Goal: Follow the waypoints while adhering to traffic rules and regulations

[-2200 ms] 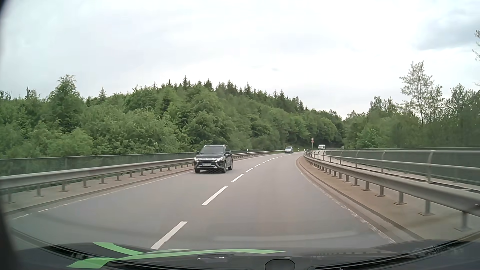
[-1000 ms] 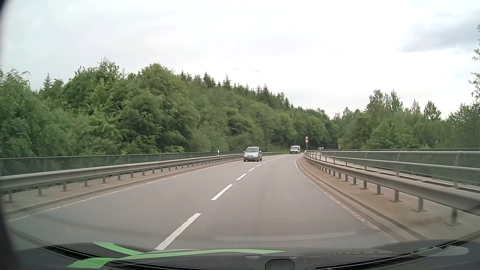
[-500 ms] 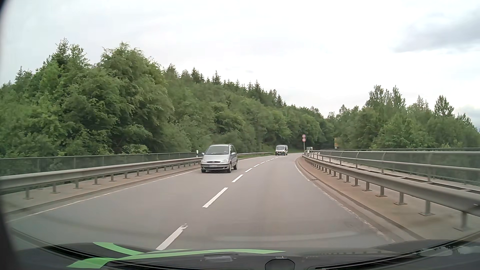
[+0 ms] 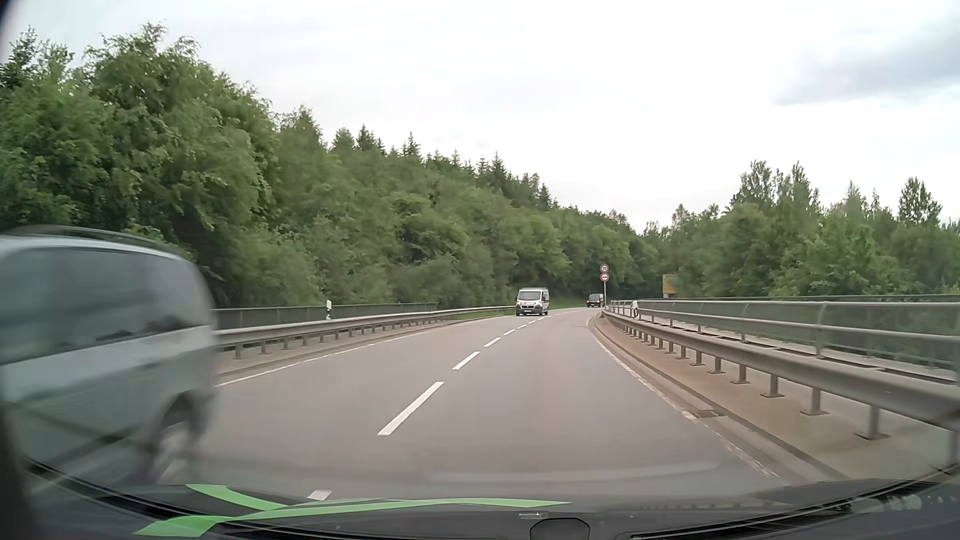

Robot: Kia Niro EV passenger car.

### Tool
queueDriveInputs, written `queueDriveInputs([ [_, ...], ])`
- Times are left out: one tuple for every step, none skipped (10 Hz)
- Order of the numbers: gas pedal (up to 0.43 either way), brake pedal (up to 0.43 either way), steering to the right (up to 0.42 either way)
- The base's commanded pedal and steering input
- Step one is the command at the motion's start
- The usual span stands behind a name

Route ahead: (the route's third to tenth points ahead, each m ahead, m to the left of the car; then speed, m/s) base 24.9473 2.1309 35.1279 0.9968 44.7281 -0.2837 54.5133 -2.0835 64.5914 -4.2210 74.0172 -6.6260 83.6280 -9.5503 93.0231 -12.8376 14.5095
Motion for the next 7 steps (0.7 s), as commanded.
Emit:
queueDriveInputs([
  [0.11, 0.0, 0.015],
  [0.11, 0.0, 0.014],
  [0.11, 0.0, 0.014],
  [0.11, 0.0, 0.014],
  [0.11, 0.0, 0.014],
  [0.11, 0.0, 0.014],
  [0.11, 0.0, 0.014],
])
